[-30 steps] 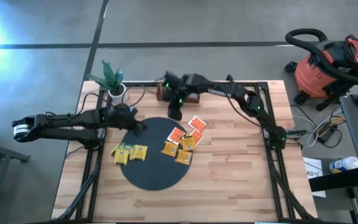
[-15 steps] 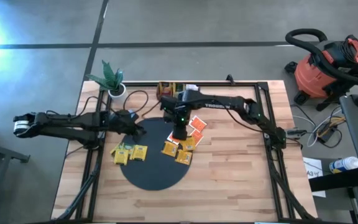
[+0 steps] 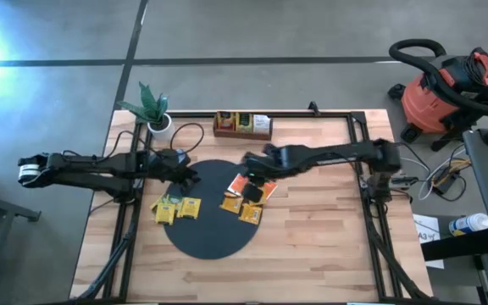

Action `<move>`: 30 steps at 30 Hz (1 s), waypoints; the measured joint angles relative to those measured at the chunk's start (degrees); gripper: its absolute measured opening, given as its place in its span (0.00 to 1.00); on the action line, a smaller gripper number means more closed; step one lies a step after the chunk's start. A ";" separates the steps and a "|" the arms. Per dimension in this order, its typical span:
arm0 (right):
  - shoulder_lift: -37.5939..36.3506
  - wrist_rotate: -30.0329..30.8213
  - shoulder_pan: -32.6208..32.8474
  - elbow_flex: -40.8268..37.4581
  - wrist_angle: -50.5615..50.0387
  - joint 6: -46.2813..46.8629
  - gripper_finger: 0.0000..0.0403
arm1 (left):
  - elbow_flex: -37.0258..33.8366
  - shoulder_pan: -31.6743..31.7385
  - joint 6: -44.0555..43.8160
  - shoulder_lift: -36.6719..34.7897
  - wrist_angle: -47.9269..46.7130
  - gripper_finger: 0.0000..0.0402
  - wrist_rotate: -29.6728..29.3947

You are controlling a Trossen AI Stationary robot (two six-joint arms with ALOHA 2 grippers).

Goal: Pick & Place Tea
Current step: Put the orange tea bag into the left section of the wooden organizer

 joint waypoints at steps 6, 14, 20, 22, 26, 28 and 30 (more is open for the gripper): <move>-11.41 -0.38 -0.01 -17.31 1.55 14.99 0.14 | 0.00 -0.02 1.22 0.22 4.95 0.38 0.28; -22.75 -0.39 -0.03 -35.66 11.29 25.90 0.14 | 0.00 -0.04 -1.33 1.12 8.66 0.38 0.34; -28.20 -4.07 -0.03 -43.55 18.53 26.09 0.15 | 0.00 0.02 -8.08 4.77 13.35 0.38 0.20; -29.26 -8.87 -0.02 -46.02 24.16 24.84 0.15 | 0.00 0.00 -11.25 6.22 14.85 0.38 0.19; -29.60 -17.11 -0.37 -52.18 38.80 23.79 0.15 | 0.00 0.00 -17.09 10.09 20.75 0.38 2.03; -28.79 -18.56 -1.26 -55.07 45.07 25.31 0.16 | 0.31 -0.17 -18.77 12.69 24.58 0.38 3.87; -27.59 -18.63 -2.20 -57.46 49.64 27.14 0.18 | 1.25 -0.62 -19.69 15.63 26.09 0.38 4.99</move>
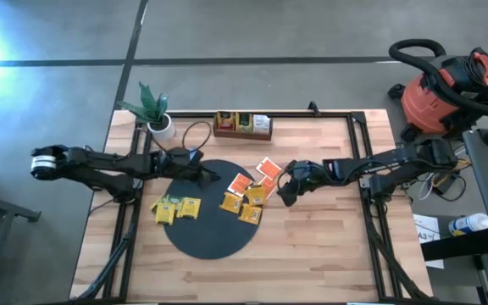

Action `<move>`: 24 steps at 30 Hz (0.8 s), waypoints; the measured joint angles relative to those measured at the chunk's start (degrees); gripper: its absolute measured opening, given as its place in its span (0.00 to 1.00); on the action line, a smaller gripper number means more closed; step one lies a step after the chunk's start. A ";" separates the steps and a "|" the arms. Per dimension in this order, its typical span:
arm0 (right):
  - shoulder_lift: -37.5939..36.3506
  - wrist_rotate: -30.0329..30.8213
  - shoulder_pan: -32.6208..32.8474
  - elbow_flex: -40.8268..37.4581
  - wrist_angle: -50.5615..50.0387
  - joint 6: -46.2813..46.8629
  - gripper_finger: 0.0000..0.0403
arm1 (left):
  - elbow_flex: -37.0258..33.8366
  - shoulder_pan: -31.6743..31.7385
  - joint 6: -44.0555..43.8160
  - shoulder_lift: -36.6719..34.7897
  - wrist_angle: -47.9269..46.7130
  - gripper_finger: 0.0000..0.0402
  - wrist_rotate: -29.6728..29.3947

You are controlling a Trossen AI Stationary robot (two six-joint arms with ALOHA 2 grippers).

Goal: Pick & Place Tea
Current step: Put the orange tea bag into the left section of the wooden organizer

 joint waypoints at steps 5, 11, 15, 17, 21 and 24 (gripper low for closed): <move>4.25 -1.86 -2.54 -1.95 8.31 0.17 0.26 | 5.46 -1.98 2.06 8.70 1.49 0.38 0.09; 10.61 -6.43 -4.08 -2.00 14.90 0.14 0.37 | 13.96 -2.58 6.16 19.17 1.45 0.38 0.17; 13.82 -6.45 -4.21 -2.00 18.14 0.31 0.41 | 18.12 -2.57 7.39 25.00 1.13 0.38 3.15; 14.85 -6.50 -4.22 -1.95 19.99 0.31 0.43 | 19.56 -2.70 7.41 27.41 1.13 0.38 5.29; 16.29 -6.75 -4.80 -1.53 21.58 0.31 0.44 | 21.30 -3.22 6.77 31.98 1.00 0.38 7.60; 18.20 -7.69 -5.63 -0.14 21.81 0.19 0.44 | 22.29 -3.66 5.77 34.75 0.96 0.38 8.43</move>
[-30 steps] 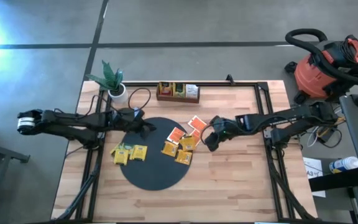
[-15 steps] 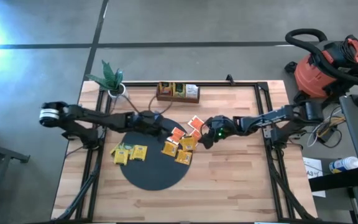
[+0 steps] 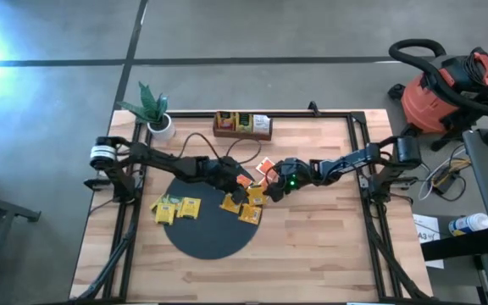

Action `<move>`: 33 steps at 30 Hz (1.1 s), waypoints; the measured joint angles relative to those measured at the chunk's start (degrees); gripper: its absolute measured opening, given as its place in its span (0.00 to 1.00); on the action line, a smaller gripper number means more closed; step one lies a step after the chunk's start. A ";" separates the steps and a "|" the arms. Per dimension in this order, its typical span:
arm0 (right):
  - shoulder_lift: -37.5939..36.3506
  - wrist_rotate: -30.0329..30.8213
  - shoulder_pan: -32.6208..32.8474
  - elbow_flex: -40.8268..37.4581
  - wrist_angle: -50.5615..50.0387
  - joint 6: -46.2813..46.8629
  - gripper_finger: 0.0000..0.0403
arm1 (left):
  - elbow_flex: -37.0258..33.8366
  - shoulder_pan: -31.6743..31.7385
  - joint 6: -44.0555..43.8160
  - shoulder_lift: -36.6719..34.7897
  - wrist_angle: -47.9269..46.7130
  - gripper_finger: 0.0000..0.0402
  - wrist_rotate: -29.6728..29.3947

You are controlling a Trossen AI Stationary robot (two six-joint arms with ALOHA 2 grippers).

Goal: Pick & Place Tea
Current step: Put the orange tea bag into the left section of the wooden organizer

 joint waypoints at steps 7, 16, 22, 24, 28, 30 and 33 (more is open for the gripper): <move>4.67 -1.51 -1.50 4.14 -0.54 -2.21 0.44 | 2.65 -0.30 -0.73 4.65 0.33 0.38 0.13; 6.16 -8.46 -1.95 7.18 -0.90 -4.19 0.37 | 2.72 -0.32 -1.15 6.40 0.42 0.38 -1.37; 5.77 -8.58 -1.95 7.29 -2.28 -4.07 0.28 | 2.70 -0.34 -0.70 6.17 0.65 0.38 -2.06; 5.77 -7.78 -1.92 7.63 -2.25 -4.24 0.24 | 2.67 -0.34 -0.65 6.07 0.75 0.38 -2.15; 5.77 -6.02 -1.99 8.34 -2.28 -2.61 0.15 | 3.04 -0.36 -0.63 5.88 0.97 0.38 -1.61; 5.77 -5.76 -2.06 8.85 -2.15 -2.02 0.13 | 3.19 -0.36 -0.63 5.79 1.06 0.38 -1.48; 5.77 -5.75 -2.17 9.62 -2.17 -2.00 0.11 | 3.20 -0.36 -0.63 5.79 1.07 0.38 -1.48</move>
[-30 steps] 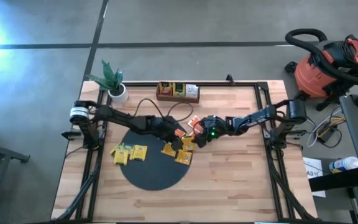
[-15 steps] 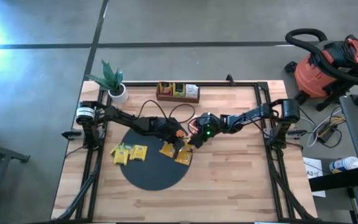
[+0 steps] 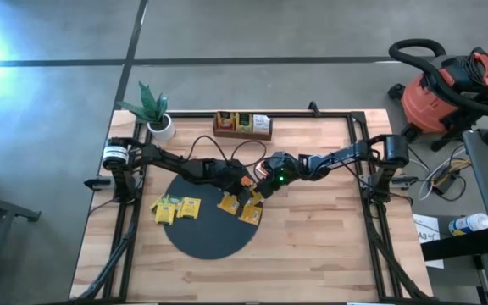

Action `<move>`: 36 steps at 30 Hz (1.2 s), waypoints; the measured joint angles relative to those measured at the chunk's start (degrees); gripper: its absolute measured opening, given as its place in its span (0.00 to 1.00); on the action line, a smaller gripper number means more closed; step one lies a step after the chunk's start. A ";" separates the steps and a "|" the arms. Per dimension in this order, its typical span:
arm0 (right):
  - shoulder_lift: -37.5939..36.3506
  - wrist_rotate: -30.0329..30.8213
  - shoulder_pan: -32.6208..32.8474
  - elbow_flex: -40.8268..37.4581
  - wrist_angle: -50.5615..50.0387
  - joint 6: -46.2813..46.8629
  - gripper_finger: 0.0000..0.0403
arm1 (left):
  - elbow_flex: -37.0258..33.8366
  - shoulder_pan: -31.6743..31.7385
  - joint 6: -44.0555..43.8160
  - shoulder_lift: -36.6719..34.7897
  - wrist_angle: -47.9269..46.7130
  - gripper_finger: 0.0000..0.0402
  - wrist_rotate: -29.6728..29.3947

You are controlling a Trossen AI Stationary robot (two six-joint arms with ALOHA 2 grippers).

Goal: Pick & Place Tea
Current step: Put the orange tea bag into the left section of the wooden organizer

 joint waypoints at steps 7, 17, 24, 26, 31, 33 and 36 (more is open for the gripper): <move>0.00 0.03 0.02 0.90 0.00 -0.12 0.05 | -0.04 -0.05 0.05 -0.92 -0.35 0.38 0.00; -0.49 0.34 0.02 0.90 -3.09 -4.77 0.02 | -0.15 -0.09 2.11 -9.37 -4.27 0.38 -1.22; -7.04 -0.79 -0.10 0.83 -3.30 -15.48 0.02 | -0.37 -0.11 2.59 -20.88 -16.16 0.38 -10.44; -9.64 -4.09 -0.77 0.84 -1.90 -16.25 0.02 | -0.38 -0.10 3.44 -24.66 -18.81 0.38 -13.86; -14.50 -19.08 -5.00 0.38 3.74 -11.36 0.02 | -0.42 -0.56 11.18 -33.85 -18.14 0.38 -17.92; -14.96 -25.29 -6.90 0.03 8.58 -7.56 0.02 | -0.42 -1.16 16.23 -37.12 -15.27 0.38 -18.03; -14.91 -33.30 -9.20 0.00 18.54 -0.78 0.02 | -0.39 -2.39 25.15 -40.45 -10.41 0.38 -18.04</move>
